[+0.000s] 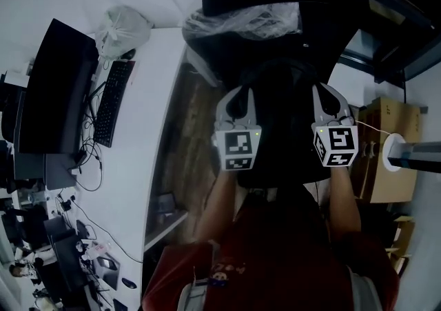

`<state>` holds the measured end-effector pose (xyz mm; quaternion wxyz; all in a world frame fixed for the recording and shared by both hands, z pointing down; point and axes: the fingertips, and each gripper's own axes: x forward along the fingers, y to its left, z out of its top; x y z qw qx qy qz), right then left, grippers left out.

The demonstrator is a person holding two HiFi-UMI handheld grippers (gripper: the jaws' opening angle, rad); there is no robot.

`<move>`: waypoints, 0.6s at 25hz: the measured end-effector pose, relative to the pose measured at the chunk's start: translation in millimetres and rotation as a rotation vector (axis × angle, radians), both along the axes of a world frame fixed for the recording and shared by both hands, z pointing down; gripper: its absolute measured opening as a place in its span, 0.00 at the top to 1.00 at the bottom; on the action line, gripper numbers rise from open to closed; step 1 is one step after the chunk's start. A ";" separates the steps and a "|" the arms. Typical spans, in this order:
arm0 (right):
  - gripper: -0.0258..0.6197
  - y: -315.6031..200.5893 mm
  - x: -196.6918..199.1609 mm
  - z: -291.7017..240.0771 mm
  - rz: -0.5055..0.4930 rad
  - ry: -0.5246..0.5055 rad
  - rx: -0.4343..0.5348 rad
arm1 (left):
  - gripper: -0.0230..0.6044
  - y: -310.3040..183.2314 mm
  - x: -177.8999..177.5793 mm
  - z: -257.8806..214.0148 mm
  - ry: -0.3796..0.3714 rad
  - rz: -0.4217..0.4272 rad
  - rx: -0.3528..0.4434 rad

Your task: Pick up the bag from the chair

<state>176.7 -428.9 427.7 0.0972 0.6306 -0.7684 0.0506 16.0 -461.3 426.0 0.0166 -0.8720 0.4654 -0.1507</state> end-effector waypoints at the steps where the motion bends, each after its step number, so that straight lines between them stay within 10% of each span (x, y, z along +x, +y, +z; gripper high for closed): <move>1: 0.95 -5.6 1.1 4.5 -0.013 -0.001 -0.006 | 0.92 -4.5 1.1 4.1 -0.008 -0.006 -0.007; 8: 0.60 -40.0 1.7 48.6 -0.137 -0.007 -0.113 | 0.61 -30.6 14.8 38.4 -0.038 0.013 -0.076; 15: 0.45 -68.5 15.9 92.5 -0.192 -0.034 -0.213 | 0.41 -56.2 32.1 79.4 -0.071 0.034 -0.166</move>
